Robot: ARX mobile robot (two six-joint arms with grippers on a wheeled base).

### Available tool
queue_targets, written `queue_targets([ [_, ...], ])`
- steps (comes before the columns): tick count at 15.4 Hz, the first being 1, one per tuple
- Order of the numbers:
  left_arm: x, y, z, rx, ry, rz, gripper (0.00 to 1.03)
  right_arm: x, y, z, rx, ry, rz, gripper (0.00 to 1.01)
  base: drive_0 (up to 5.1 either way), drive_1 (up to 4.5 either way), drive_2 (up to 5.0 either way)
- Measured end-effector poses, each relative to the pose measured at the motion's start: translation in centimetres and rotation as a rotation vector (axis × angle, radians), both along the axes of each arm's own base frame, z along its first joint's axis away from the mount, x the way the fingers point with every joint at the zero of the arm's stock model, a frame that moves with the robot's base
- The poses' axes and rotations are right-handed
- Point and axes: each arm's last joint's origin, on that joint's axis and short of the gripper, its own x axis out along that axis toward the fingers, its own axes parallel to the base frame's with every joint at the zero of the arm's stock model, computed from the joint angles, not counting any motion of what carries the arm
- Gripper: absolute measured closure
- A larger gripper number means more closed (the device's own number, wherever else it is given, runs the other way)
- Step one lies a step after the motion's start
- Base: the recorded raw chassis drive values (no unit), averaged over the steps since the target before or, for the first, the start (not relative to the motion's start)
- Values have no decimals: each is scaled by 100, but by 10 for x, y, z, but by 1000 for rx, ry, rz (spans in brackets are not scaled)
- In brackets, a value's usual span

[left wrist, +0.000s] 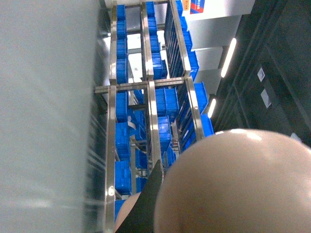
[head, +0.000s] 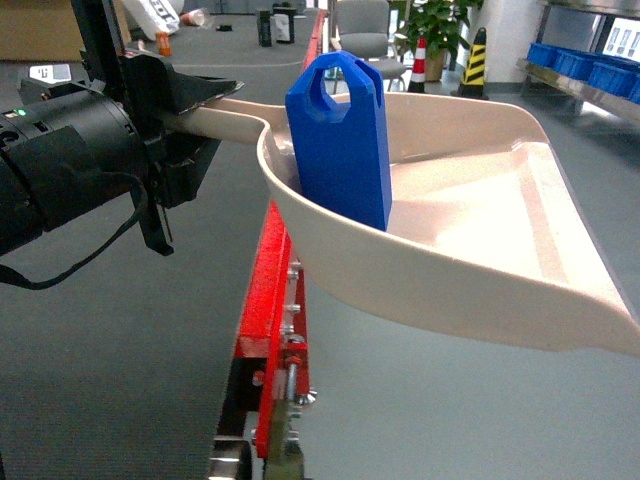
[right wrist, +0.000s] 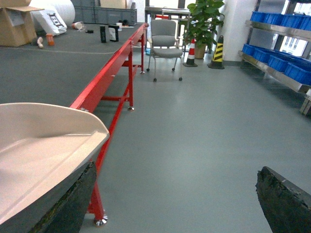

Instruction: Place part in tray to right shelf

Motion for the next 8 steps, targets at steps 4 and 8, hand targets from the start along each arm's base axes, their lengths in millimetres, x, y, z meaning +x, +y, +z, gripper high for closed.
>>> queue_targets([
  [4,0,0,0,0,0,-3,89,0,0,0,1,-5,0,3,499,-240,-240],
  [8,0,0,-1,2,5,-1,89,0,0,0,0,0,0,3,503,-237,-237],
])
